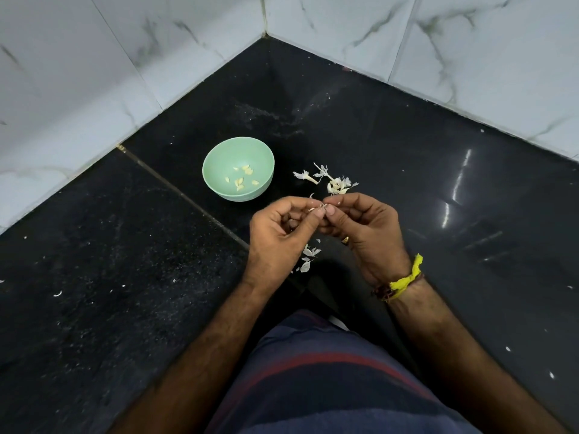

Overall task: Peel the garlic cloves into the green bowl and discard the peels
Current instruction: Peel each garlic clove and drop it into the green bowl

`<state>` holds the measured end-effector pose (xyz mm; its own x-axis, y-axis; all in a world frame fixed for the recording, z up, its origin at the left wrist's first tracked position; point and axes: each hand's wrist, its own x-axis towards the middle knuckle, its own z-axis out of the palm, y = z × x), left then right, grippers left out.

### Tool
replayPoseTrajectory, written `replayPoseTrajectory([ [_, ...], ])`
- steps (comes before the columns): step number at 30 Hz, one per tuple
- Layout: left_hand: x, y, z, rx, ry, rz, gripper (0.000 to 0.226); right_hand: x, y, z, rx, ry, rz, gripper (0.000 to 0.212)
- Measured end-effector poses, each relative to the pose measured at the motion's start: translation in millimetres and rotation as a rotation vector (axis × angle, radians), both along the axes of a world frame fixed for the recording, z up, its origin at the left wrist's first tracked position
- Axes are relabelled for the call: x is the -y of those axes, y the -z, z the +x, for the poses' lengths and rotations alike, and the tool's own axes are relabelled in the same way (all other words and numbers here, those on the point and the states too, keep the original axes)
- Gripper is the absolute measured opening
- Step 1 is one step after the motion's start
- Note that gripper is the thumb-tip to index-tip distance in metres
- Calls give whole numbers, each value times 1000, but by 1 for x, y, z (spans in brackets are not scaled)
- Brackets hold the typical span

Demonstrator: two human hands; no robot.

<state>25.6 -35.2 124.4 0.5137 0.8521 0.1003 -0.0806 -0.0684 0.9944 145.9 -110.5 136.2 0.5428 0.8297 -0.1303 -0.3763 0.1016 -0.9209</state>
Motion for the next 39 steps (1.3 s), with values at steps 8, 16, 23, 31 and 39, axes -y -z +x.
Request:
replayPoseTrajectory([
  [8,-7,-1,-4,-169,-56,379,5,1,0,0,42,-21,-13,11],
  [16,-5,0,0,-327,-162,560,5,-4,5,-2,112,-5,-67,5],
  [23,-14,25,-3,-278,-140,129,19,-6,10,7,-90,80,-98,3],
  [31,-20,70,1,-375,-101,354,11,-16,25,13,98,107,-216,5],
  [39,-46,122,-8,-496,-135,590,23,-73,20,5,503,-17,-216,8],
])
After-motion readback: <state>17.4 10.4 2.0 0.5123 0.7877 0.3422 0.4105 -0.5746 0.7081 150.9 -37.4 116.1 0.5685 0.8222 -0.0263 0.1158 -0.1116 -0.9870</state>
